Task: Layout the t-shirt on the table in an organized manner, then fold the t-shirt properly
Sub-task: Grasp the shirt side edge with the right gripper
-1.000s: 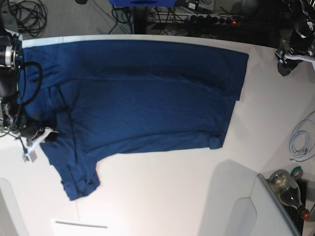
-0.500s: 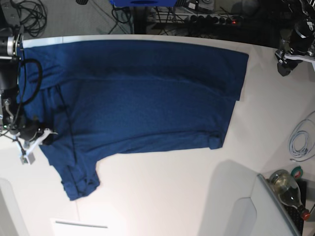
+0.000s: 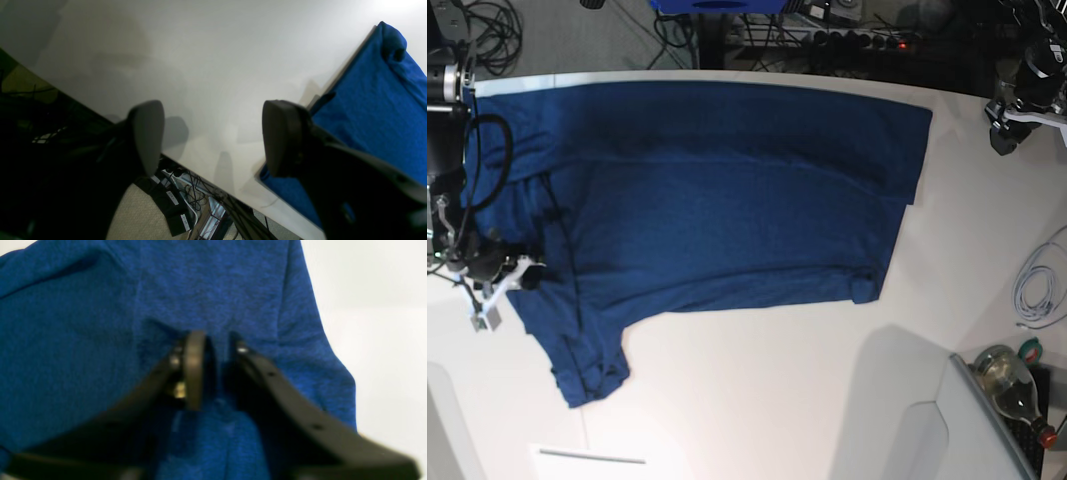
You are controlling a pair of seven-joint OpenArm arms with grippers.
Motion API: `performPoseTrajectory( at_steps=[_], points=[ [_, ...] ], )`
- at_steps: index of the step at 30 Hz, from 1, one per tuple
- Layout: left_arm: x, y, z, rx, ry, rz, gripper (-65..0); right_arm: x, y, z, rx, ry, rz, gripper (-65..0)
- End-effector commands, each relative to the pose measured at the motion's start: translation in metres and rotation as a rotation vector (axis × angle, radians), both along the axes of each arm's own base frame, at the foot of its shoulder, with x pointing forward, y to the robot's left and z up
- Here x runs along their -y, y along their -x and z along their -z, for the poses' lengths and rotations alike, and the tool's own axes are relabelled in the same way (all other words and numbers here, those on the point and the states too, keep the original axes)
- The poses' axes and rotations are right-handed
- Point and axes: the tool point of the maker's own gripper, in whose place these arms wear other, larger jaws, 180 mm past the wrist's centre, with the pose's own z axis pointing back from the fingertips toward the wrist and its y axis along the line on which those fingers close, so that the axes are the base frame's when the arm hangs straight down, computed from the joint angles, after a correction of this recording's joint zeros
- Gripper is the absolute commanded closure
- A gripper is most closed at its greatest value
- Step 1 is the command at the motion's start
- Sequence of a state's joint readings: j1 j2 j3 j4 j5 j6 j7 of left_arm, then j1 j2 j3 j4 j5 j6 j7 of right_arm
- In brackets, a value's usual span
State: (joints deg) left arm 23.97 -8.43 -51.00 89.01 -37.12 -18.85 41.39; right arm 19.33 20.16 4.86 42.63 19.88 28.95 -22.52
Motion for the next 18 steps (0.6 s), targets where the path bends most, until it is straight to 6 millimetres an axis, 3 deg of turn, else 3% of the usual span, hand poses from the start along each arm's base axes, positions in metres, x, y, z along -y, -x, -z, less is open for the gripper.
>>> performPoseTrajectory(
  at_steps=[1, 3, 6, 18],
  points=[
    [-0.0061, -0.0050, -0.0105, 0.029, -0.025, 0.007, -43.9, 0.0111, -0.0170, -0.0193, 0.061, 0.009, 0.015, -18.9],
    [-0.0061, -0.0050, -0.0105, 0.029, -0.025, 0.007, -43.9, 0.0111, -0.0170, -0.0193, 0.061, 0.009, 0.015, -15.2],
    [-0.0061, -0.0050, -0.0105, 0.029, -0.025, 0.007, -43.9, 0.0140, -0.0168, -0.0180, 0.055, 0.017, 0.032, -0.2],
    [-0.0070, -0.0046, -0.0110, 0.030, -0.027, 0.004, -43.9, 0.0149, -0.0145, -0.0241, 0.071, 0.049, 0.036, 0.0]
  ],
)
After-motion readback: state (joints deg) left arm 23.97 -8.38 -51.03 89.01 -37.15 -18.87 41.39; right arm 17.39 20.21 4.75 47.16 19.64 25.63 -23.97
